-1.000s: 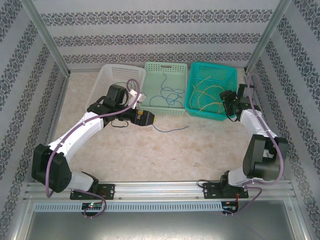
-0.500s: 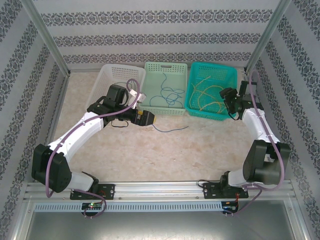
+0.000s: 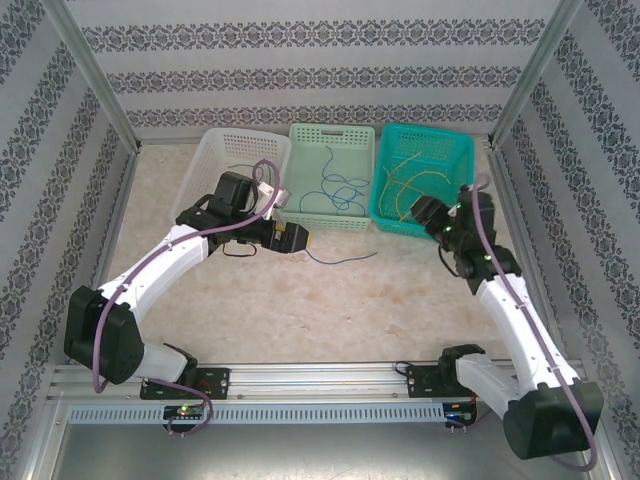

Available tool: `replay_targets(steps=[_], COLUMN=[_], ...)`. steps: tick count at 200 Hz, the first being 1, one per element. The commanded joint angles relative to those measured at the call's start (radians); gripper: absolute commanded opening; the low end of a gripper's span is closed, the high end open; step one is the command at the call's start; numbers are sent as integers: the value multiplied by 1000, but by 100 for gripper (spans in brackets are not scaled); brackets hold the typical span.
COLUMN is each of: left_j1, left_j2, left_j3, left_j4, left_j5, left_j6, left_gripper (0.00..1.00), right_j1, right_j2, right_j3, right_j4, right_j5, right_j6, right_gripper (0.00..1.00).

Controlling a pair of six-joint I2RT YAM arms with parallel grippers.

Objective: Untangle the cables

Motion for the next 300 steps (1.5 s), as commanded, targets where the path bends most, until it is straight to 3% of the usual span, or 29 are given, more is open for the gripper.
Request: replay_targets(steps=[1,32,68,153,256,270,300], left_j1=[-8,-8,-9,-7,-8,-8,-8], left_j2=[13,19,33,21,35,40,40], left_j3=[-2,4,12,4,8,10,15], left_j4=[57,83,102,96,86,84,77], left_j5=[-19,-48,-37,-38,-33,-29,-29], left_j6=[-38,-71,-98,-93,-71,-71,-64], left_gripper=[100,100,100,100,100,100,100], right_j1=[131,303,385,428,447,447,447], right_j2=[-20,18,140,526,674,698,739], right_j3=[-78,-135,-168,-47,-20,-13,4], right_j4=[-57,-51,18,121,203,214,230], right_j5=[128,258,309,351,404,406,405], right_j6=[10,66,125,131,215,219,220], right_gripper=[57,57,57,54,50,46,28])
